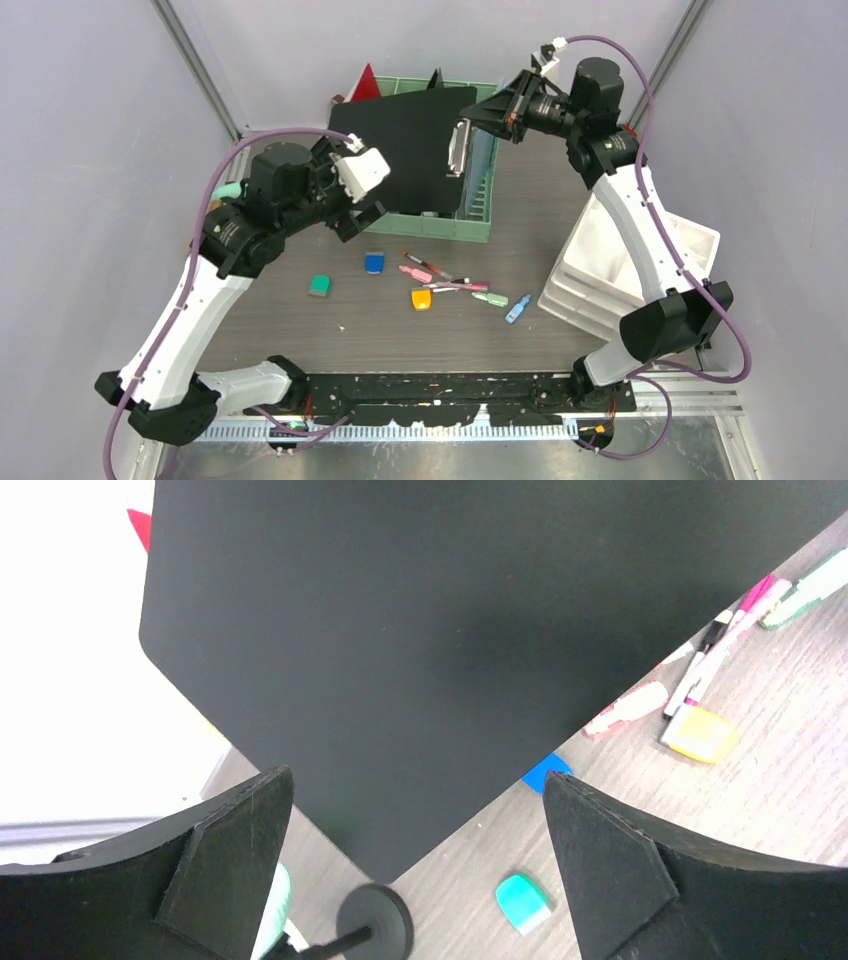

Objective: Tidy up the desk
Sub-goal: Pick up the folder from the center of the board.

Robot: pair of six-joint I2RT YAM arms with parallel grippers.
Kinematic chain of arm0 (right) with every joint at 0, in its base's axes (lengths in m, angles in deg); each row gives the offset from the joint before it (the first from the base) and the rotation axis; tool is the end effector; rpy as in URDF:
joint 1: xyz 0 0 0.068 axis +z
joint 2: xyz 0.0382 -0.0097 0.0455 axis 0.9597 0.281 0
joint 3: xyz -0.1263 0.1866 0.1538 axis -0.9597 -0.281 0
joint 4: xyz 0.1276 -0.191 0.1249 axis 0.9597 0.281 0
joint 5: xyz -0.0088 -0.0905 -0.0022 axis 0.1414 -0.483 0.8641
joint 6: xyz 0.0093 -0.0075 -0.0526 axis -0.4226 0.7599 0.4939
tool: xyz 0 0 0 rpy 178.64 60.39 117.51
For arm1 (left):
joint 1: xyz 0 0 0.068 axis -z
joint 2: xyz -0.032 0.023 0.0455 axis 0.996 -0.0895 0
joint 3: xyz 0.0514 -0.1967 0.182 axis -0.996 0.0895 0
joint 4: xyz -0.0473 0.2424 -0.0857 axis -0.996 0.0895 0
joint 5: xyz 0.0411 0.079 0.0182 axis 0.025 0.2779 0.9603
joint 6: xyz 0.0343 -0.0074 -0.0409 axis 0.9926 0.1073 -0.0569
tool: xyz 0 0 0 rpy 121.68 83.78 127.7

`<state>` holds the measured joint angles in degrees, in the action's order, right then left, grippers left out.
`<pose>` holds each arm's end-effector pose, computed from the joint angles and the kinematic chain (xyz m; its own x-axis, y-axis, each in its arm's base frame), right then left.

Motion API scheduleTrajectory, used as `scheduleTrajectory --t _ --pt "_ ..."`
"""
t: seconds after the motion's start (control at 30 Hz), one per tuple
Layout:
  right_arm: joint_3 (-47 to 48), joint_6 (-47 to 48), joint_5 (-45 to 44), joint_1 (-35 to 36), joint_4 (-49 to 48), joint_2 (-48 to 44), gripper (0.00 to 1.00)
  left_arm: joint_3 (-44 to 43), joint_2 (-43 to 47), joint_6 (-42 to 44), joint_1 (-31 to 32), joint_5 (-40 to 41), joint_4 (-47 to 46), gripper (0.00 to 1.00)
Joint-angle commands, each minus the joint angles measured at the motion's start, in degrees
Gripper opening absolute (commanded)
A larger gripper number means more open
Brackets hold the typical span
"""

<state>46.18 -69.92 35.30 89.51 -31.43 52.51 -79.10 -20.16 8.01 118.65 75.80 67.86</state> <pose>0.3213 0.1180 0.4686 -0.8319 0.4104 -0.3735 -0.3049 0.2245 0.9256 0.1639 -0.1114 0.4627 -0.0215 0.6006 -0.7992 0.6851 0.5911 0.4258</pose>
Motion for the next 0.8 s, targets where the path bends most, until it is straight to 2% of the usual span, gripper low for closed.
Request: scheduleTrajectory --t 0.0,0.37,0.67,0.77 --pt "1.8 -8.43 2.07 -2.31 -8.92 -1.74 0.01 -6.05 -2.25 3.2 3.51 4.01 -3.28 1.0" --pt "-2.12 -16.66 2.77 -5.91 -18.74 -3.26 0.0 -9.48 -8.29 10.15 8.81 5.79 -5.72 1.0" --pt "-5.71 -18.74 2.36 -6.17 -20.85 -4.86 0.0 -6.14 -14.05 20.79 14.4 19.68 -18.27 1.0" --pt "-6.74 -18.74 2.29 -6.3 -21.15 -5.17 0.0 -4.84 -15.4 24.8 16.73 24.54 -22.24 0.93"
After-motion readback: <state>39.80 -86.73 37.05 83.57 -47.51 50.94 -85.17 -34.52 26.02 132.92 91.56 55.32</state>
